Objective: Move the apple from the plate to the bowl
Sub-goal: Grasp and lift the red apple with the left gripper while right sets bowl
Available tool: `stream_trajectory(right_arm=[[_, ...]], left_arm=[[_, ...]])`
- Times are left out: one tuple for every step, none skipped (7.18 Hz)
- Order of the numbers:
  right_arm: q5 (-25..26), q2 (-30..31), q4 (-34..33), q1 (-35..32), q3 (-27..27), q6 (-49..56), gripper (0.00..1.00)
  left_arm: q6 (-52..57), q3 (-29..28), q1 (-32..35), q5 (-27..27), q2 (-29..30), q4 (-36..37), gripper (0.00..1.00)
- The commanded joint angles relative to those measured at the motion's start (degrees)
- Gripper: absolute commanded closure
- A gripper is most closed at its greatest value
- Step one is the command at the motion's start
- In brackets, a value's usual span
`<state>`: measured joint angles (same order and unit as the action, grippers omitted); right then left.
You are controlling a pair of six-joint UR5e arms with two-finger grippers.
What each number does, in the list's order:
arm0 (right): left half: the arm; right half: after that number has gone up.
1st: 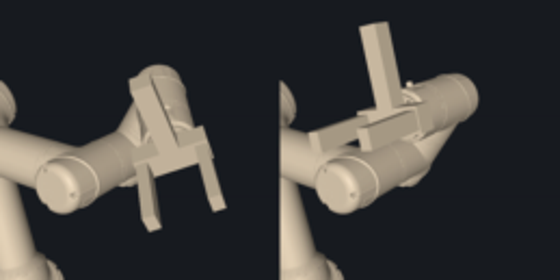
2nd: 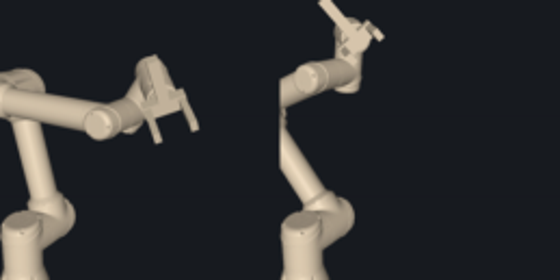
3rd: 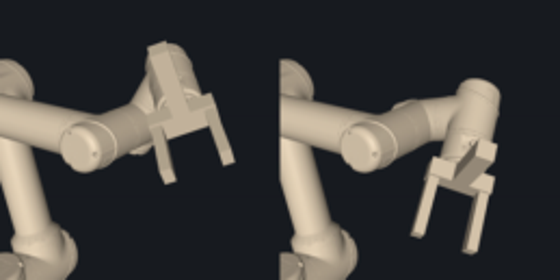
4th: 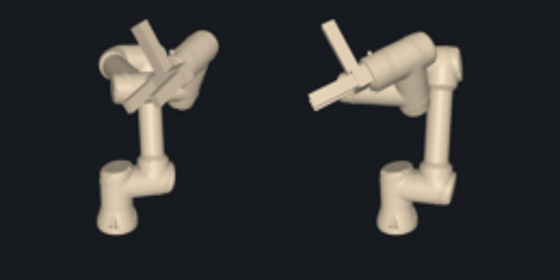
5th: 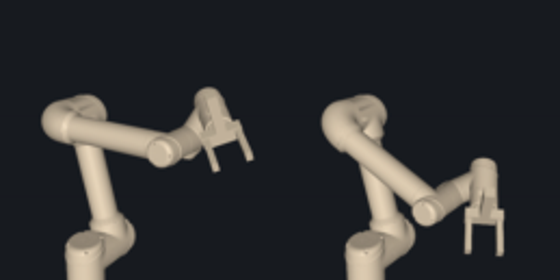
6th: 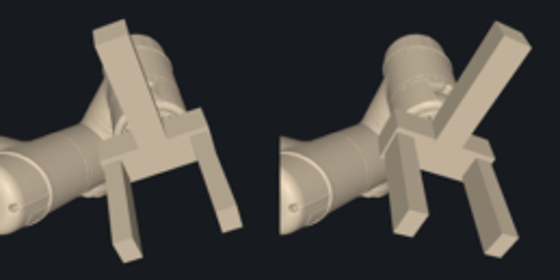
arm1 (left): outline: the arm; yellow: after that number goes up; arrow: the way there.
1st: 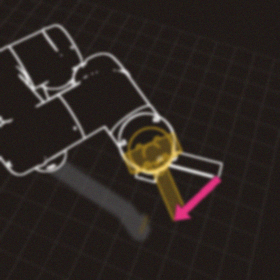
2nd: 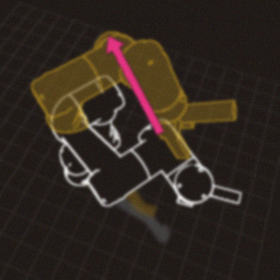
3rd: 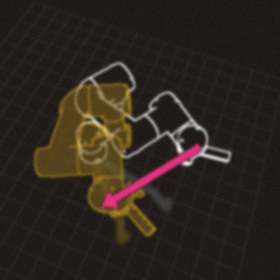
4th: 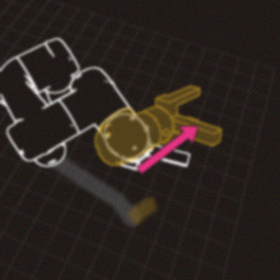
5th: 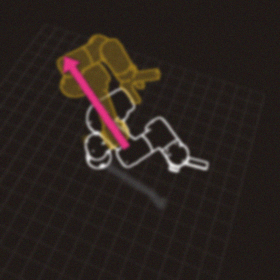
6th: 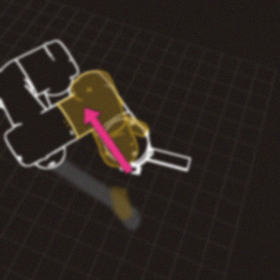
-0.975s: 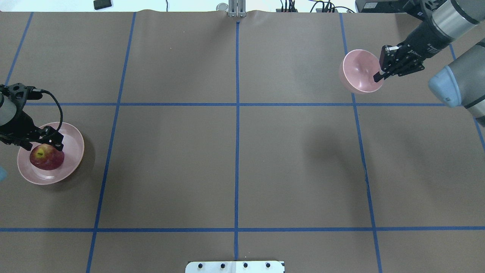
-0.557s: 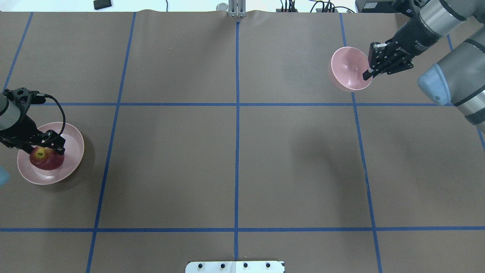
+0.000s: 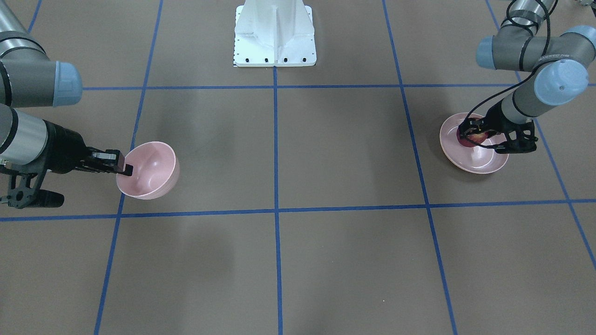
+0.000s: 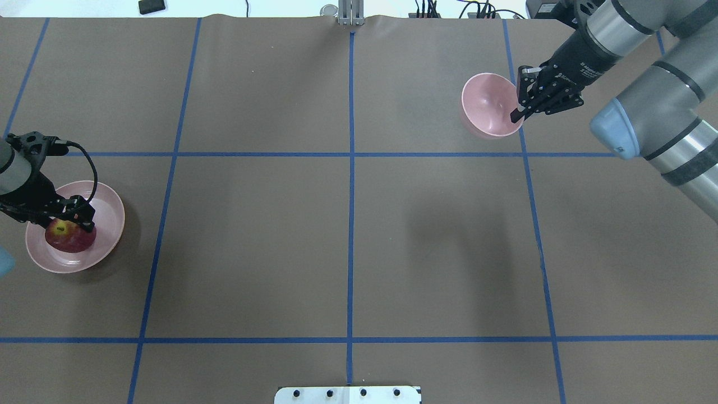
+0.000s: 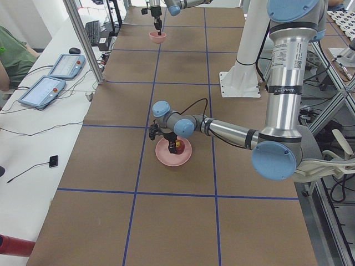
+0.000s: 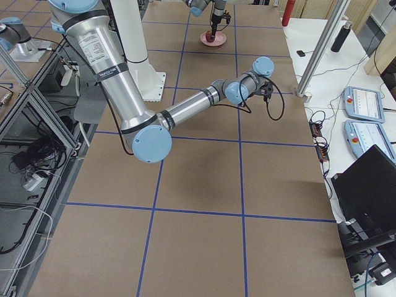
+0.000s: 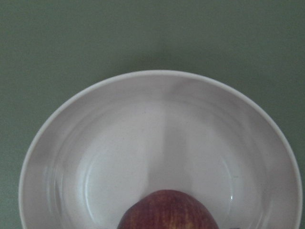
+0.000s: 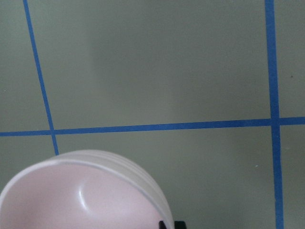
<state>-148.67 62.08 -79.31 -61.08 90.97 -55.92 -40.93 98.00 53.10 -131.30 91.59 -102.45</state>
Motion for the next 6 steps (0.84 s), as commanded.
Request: stream_trajectory(right_arm=[[1.98, -1.95, 0.04, 2.36, -0.18, -3.22, 1.0], [3.72, -2.13, 0.04, 3.85, -0.09, -3.31, 1.0], [5.57, -2.4, 0.04, 5.95, -0.18, -3.84, 1.0], [8.8, -5.62, -0.66, 8.5, -1.66, -5.67, 1.0], [9.97, -9.13, -0.67, 10.35, -4.98, -7.69, 1.0], [12.33, -11.78, -0.14, 12.63, -8.66, -7.8, 1.0]], left_arm=[[-0.03, 4.1, 0.34, -2.53, -0.62, 3.89, 1.0], [0.06, 7.96, 0.34, -2.64, 0.34, 11.23, 1.0], [0.15, 10.95, 0.52, -2.64, 2.0, 16.96, 1.0], [-0.11, 12.29, 0.95, -2.47, 4.89, 20.32, 1.0], [-1.07, 11.87, 2.09, -2.46, 8.83, 23.49, 1.0], [-1.17, 11.78, 2.62, -2.46, 12.26, 27.44, 1.0]])
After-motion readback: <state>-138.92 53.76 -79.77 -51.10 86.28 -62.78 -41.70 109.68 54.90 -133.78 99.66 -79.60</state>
